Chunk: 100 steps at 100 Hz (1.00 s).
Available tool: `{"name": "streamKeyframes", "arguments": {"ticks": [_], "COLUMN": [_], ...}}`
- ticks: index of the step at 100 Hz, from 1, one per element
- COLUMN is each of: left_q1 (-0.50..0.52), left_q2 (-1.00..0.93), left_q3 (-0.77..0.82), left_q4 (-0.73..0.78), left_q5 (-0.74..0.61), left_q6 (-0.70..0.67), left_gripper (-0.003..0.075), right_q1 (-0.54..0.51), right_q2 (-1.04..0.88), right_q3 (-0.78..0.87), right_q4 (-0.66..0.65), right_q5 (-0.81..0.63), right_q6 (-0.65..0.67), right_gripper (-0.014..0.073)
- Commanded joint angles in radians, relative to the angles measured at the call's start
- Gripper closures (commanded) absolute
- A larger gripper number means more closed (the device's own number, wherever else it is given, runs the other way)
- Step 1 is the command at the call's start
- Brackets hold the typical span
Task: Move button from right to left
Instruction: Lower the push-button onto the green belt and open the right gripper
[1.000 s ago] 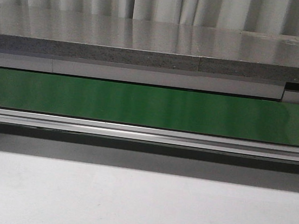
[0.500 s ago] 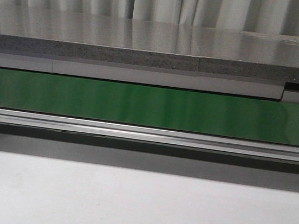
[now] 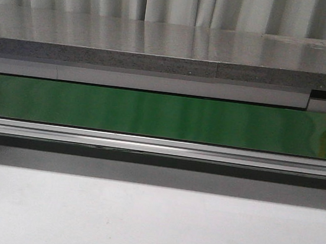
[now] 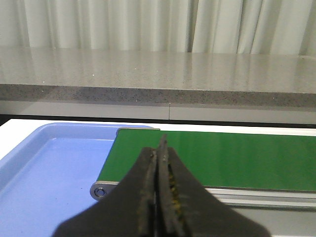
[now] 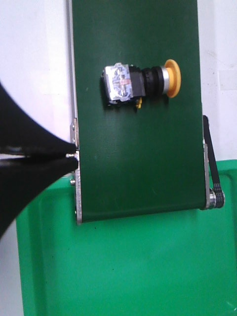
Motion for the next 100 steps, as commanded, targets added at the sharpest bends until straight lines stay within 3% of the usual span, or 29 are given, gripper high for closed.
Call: {"name": "streamKeyframes", "arguments": {"ticks": [1, 41, 80, 100], "left_q1": [-0.007, -0.007, -0.007, -0.007], "left_q2": [-0.029, -0.029, -0.029, -0.029], "left_q3": [0.045, 0.045, 0.045, 0.045], "left_q4": [0.0, 0.0, 0.0, 0.0], "left_q5": [-0.088, -0.088, -0.088, -0.088], "left_q6": [-0.014, -0.014, -0.014, -0.014], "left_gripper": [0.0741, 0.0741, 0.074, 0.0741], "right_q1": [0.018, 0.173, 0.184, 0.184], "right_q2": [-0.085, -0.279, -0.571, -0.734], "right_q3": [0.04, 0.269, 0.515, 0.589], "right_q4": [0.029, 0.068, 0.069, 0.069], "right_q5": [-0.101, -0.288, -0.488, -0.494], "right_q6": [-0.036, -0.037, -0.037, -0.037], "right_gripper": [0.0659, 0.0659, 0.0659, 0.0659]}}
